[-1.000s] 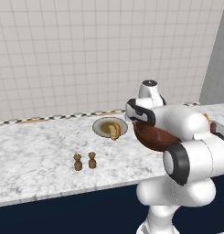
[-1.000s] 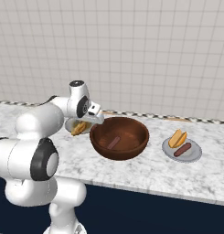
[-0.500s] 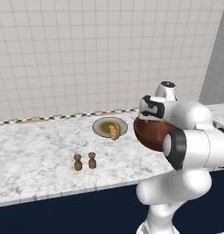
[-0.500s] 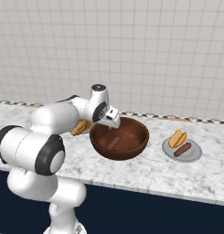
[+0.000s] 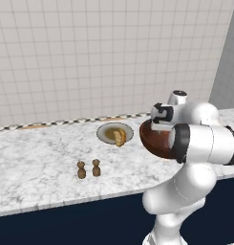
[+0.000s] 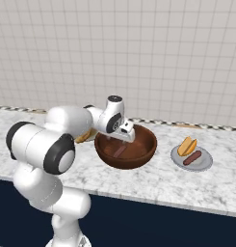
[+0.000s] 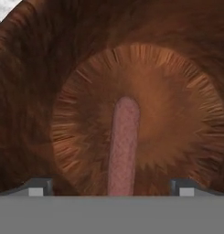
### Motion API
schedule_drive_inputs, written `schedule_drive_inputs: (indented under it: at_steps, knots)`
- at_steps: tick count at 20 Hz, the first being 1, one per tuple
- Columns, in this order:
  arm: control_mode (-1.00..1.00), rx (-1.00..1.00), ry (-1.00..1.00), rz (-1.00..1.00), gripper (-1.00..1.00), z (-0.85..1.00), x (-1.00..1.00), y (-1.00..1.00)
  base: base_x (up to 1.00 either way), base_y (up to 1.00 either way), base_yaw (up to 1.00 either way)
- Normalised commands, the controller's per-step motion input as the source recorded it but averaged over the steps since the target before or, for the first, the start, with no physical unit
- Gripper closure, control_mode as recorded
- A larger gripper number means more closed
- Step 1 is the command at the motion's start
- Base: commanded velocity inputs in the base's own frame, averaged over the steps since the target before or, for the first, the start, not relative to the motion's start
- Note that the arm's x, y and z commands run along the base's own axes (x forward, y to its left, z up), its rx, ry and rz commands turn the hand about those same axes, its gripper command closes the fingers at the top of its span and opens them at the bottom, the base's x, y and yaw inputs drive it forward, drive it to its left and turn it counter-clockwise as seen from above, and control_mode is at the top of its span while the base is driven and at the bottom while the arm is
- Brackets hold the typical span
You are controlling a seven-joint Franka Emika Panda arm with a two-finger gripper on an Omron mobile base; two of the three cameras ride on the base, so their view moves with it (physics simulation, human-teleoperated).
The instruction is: Place one bun and one sausage from the bowl on each plate.
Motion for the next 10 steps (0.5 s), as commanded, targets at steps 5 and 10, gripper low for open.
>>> schedule_drive_inputs:
  at_steps: [5, 10]
  knots:
    - [-1.0, 0.0, 0.03, -0.01, -1.0, -0.45, 0.0, -0.18, 0.0, 0.0, 0.0]
    - [-1.0, 0.0, 0.04, -0.02, -1.0, -0.35, -0.01, 0.0, 0.0, 0.0, 0.0]
